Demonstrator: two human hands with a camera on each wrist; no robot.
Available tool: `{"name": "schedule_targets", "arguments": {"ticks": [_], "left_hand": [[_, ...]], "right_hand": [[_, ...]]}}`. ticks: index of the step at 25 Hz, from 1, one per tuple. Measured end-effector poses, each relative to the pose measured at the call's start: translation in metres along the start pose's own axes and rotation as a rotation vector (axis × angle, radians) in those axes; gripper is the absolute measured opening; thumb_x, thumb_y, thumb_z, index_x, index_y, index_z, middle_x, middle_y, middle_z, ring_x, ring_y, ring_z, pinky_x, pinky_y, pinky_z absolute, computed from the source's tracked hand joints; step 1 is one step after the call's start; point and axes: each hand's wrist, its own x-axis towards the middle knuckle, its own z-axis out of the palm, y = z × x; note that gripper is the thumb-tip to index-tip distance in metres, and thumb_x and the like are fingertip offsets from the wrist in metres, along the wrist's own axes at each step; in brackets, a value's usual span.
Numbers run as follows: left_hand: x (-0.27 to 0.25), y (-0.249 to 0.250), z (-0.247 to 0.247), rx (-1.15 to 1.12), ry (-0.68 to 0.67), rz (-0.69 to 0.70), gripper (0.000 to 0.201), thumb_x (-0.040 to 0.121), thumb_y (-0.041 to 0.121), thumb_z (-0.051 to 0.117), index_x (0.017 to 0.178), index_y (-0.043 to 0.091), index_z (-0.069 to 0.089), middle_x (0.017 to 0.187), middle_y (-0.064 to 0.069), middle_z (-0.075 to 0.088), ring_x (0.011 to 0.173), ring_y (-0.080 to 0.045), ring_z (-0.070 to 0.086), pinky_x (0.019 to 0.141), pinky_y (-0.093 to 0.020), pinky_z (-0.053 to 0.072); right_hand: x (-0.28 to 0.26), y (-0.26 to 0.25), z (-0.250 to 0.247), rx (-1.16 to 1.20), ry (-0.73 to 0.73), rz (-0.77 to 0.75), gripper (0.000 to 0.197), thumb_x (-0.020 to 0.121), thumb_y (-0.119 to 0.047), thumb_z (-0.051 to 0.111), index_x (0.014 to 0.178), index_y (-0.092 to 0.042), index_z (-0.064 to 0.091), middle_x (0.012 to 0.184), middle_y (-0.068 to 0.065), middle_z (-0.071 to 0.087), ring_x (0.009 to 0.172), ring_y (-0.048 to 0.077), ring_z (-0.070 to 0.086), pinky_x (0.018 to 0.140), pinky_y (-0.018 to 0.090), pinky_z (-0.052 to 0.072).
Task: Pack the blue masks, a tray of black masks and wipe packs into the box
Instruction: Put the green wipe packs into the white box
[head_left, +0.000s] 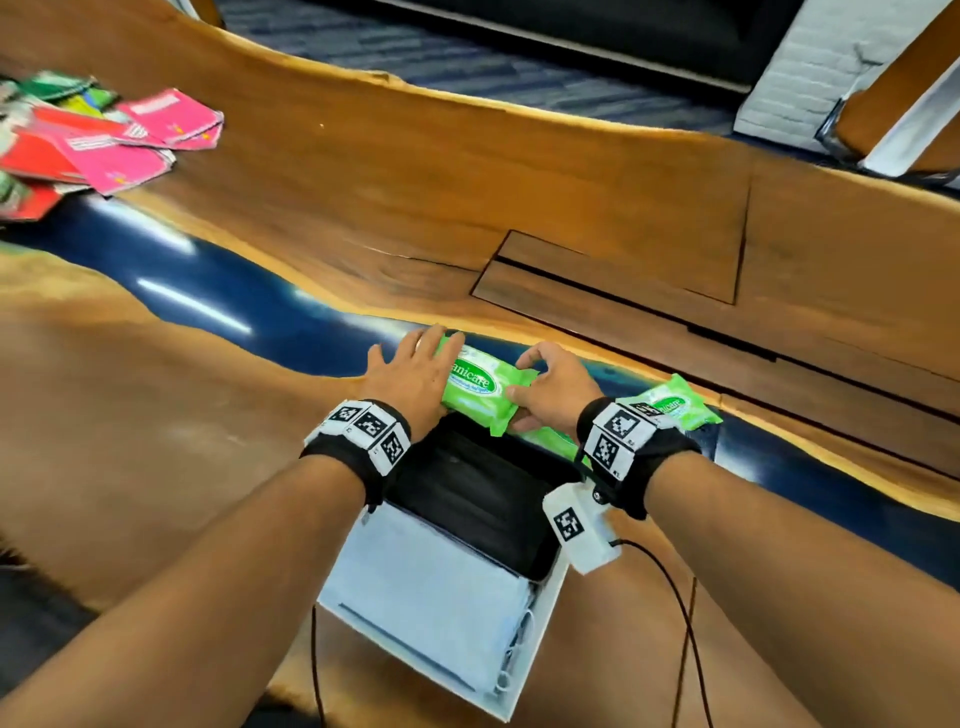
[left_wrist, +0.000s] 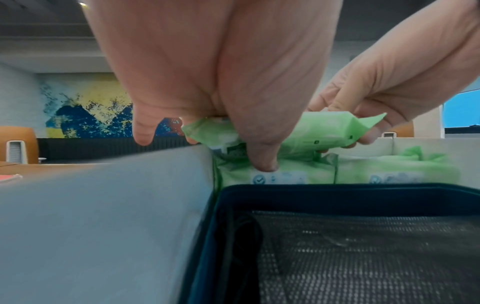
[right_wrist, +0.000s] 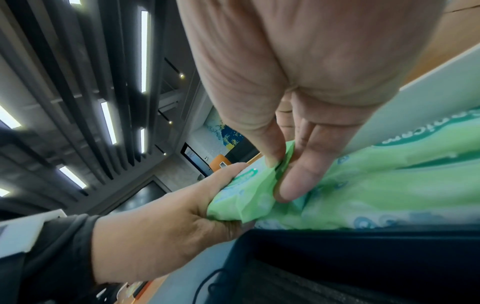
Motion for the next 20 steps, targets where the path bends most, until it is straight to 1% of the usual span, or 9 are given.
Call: {"name": "schedule_targets", "arguments": {"ticks": [2,5,7,10,12,14,16,18,20], "left_hand": [[0.004,0.0,0.005,0.007,-0.046,-0.003,0.09,0.094,0.028,0.058,0.155,0.024,-0.008,0.164,-0.002,-0.007,0.151,-0.023,0.005,0.112,-0.062,0.022],[0.008,0.004,0.009,0.002,-0.079,-0.008,0.091,0.094,0.02,0.055,0.154,0.023,-0.013,0.163,-0.002,-0.016,0.15,-0.026,0.007,0.11,-0.063,0.027],[0.008,0.005,0.01,0.017,-0.075,-0.014,0.091,0.093,0.019,0.053,0.154,0.022,-0.014,0.163,-0.002,-0.018,0.149,-0.027,0.011,0.108,-0.062,0.03],[0.01,0.006,0.011,0.012,-0.087,-0.012,0.092,0.093,0.025,0.054,0.154,0.022,-0.015,0.162,-0.002,-0.02,0.149,-0.028,0.012,0.107,-0.062,0.032],[0.009,0.008,0.01,-0.007,-0.115,-0.014,0.096,0.093,0.033,0.056,0.154,0.02,-0.017,0.162,-0.002,-0.022,0.15,-0.028,0.009,0.109,-0.061,0.031],[0.008,0.008,0.007,-0.051,-0.151,-0.011,0.101,0.091,0.043,0.058,0.154,0.018,-0.017,0.162,-0.001,-0.023,0.151,-0.027,0.004,0.112,-0.059,0.029],[0.007,0.005,0.004,-0.124,-0.173,0.0,0.106,0.089,0.049,0.06,0.154,0.014,-0.017,0.162,-0.001,-0.022,0.152,-0.024,0.0,0.114,-0.056,0.028],[0.008,0.001,0.002,-0.195,-0.187,0.013,0.108,0.088,0.048,0.062,0.153,0.011,-0.016,0.162,-0.002,-0.021,0.152,-0.022,0.0,0.114,-0.055,0.029],[0.008,0.0,0.001,-0.207,-0.18,0.014,0.108,0.088,0.047,0.062,0.153,0.01,-0.015,0.163,-0.003,-0.019,0.152,-0.021,0.002,0.115,-0.055,0.027]], "right_hand": [[0.006,0.003,0.003,-0.061,0.071,-0.025,0.02,0.089,-0.01,0.066,0.105,-0.012,0.053,0.078,0.004,0.061,0.057,0.023,0.07,0.052,0.032,0.06],[0.014,0.009,0.006,-0.24,0.142,-0.103,0.014,0.087,-0.02,0.068,0.094,-0.02,0.056,0.076,-0.001,0.058,0.067,0.029,0.067,0.061,0.037,0.057],[0.015,0.011,0.008,-0.379,0.19,-0.128,0.012,0.086,-0.027,0.068,0.091,-0.025,0.057,0.073,-0.005,0.056,0.075,0.026,0.06,0.067,0.032,0.049],[0.015,0.007,0.007,-0.534,0.253,-0.152,0.006,0.088,-0.031,0.065,0.09,-0.028,0.06,0.087,-0.004,0.059,0.084,0.023,0.057,0.069,0.03,0.043],[0.018,0.004,0.006,-0.628,0.272,-0.204,0.007,0.088,-0.032,0.067,0.086,-0.029,0.061,0.095,-0.004,0.05,0.089,0.018,0.049,0.07,0.03,0.04],[0.022,0.006,0.004,-0.634,0.241,-0.221,0.013,0.087,-0.033,0.069,0.081,-0.029,0.057,0.097,-0.005,0.047,0.095,0.017,0.047,0.076,0.034,0.044],[0.027,0.009,0.003,-0.522,0.194,-0.174,0.017,0.085,-0.033,0.07,0.086,-0.026,0.055,0.095,-0.004,0.057,0.094,0.021,0.058,0.08,0.036,0.05],[0.031,0.011,0.0,-0.461,0.167,-0.14,0.025,0.084,-0.034,0.071,0.098,-0.023,0.054,0.093,-0.002,0.062,0.086,0.023,0.061,0.072,0.032,0.05],[0.036,0.01,-0.002,-0.464,0.146,-0.135,0.027,0.083,-0.033,0.073,0.099,-0.02,0.057,0.09,-0.002,0.06,0.082,0.021,0.059,0.065,0.028,0.045]]}}
